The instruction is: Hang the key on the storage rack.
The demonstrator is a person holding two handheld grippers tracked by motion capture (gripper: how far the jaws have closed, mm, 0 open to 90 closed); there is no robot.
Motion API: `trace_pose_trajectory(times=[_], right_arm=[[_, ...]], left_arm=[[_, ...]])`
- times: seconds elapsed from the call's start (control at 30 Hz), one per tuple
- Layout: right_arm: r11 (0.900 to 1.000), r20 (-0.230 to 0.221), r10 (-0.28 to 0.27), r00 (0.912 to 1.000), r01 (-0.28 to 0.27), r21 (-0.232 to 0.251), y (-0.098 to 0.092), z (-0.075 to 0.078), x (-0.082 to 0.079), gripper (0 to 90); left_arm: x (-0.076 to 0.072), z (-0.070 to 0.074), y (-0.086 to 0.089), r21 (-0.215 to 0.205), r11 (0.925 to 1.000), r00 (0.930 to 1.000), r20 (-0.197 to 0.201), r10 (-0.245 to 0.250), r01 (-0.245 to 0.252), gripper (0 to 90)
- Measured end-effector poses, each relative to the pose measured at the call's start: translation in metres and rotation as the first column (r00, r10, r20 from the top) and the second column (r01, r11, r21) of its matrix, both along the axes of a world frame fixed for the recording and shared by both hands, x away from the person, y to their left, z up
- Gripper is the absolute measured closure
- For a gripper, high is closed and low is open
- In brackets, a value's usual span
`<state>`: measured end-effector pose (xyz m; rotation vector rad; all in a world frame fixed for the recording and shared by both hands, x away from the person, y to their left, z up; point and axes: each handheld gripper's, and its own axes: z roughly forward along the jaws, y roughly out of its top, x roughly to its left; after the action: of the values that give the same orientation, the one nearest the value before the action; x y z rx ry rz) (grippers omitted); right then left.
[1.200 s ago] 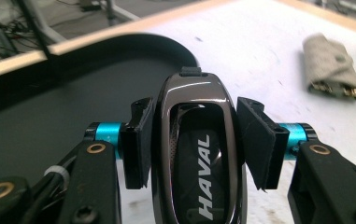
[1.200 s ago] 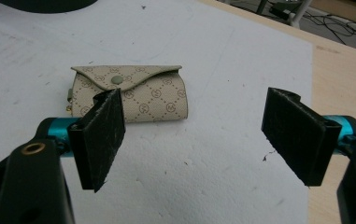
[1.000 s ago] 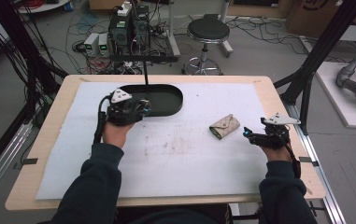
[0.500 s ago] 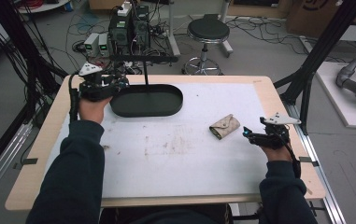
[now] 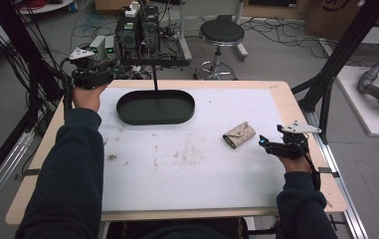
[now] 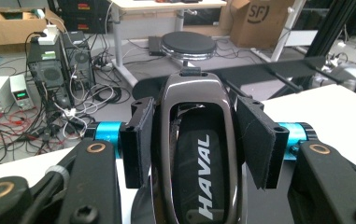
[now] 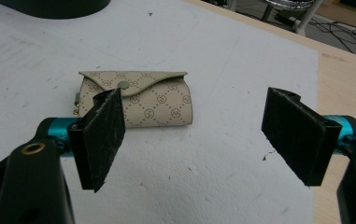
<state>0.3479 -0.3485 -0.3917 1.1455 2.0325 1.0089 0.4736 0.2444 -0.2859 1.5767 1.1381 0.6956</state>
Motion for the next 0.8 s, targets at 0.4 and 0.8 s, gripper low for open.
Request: trace_pose_trajectory(times=[0.4, 0.8], right_arm=[[1.0, -0.005, -0.003, 1.0, 0.003, 0.003, -0.001, -0.001, -0.001, 22.0], [1.0, -0.006, 0.0, 1.0, 0.0, -0.004, -0.001, -0.002, -0.002, 22.0]], left_arm=[[0.013, 0.006, 0.003, -0.032, 0.9986, 0.9991, 0.003, 0.042, -0.042, 48.6], [0.01, -0.045, 0.025, -0.007, 0.9913, 0.9876, -0.087, 0.131, -0.132, 48.4]])
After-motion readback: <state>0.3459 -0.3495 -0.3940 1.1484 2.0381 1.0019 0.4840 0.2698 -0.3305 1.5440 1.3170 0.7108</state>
